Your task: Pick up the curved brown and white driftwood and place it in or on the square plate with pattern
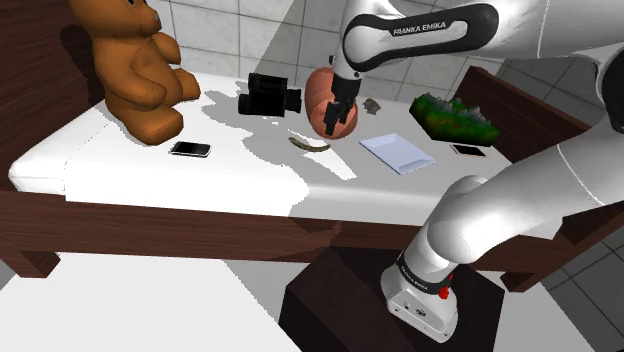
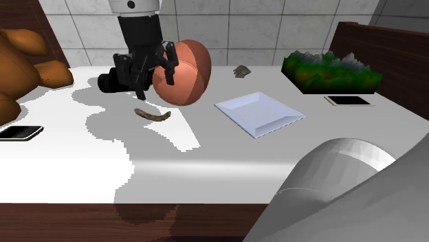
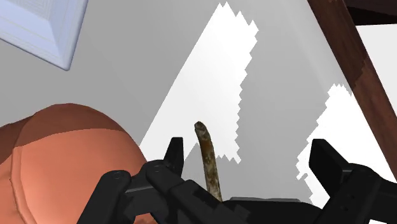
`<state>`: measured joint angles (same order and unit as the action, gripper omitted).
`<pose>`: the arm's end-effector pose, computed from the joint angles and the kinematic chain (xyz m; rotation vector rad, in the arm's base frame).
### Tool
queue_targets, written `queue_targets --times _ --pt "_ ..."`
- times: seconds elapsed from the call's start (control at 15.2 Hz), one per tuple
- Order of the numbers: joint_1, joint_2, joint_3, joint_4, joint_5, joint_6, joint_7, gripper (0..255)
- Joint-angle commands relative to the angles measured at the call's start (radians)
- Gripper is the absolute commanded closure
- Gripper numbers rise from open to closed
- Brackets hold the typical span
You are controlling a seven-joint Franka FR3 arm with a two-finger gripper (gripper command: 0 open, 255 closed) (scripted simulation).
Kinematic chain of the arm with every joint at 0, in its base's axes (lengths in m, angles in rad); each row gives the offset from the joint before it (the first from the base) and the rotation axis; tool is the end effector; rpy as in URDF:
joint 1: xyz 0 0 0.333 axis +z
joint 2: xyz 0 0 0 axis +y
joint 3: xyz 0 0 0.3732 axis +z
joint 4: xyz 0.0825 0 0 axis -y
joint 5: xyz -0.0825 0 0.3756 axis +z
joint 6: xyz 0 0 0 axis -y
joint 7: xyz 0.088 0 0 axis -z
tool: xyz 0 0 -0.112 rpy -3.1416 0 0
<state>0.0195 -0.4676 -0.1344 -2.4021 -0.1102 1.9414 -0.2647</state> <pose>0.3715 -0.0577 0.5336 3.0831 0.3151 -0.0051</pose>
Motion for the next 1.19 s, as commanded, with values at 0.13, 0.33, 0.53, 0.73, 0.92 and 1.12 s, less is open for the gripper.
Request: queue_targets --times 0.13,0.33,0.53,0.73,0.92,1.12 --pt "0.013 0.136 -0.03 0.023 0.006 0.136 -0.07 0" --pt "0.024 0.243 -0.048 0.051 0.022 0.228 -0.123 0" --pt "0.03 0.323 -0.056 0.079 0.039 0.289 -0.164 0" --pt "0.029 0.346 -0.058 0.061 0.042 0.33 -0.167 0" --pt "0.029 0.372 -0.06 0.044 0.046 0.372 -0.17 0" --pt "0.029 0.386 -0.061 0.036 0.049 0.394 -0.172 0"
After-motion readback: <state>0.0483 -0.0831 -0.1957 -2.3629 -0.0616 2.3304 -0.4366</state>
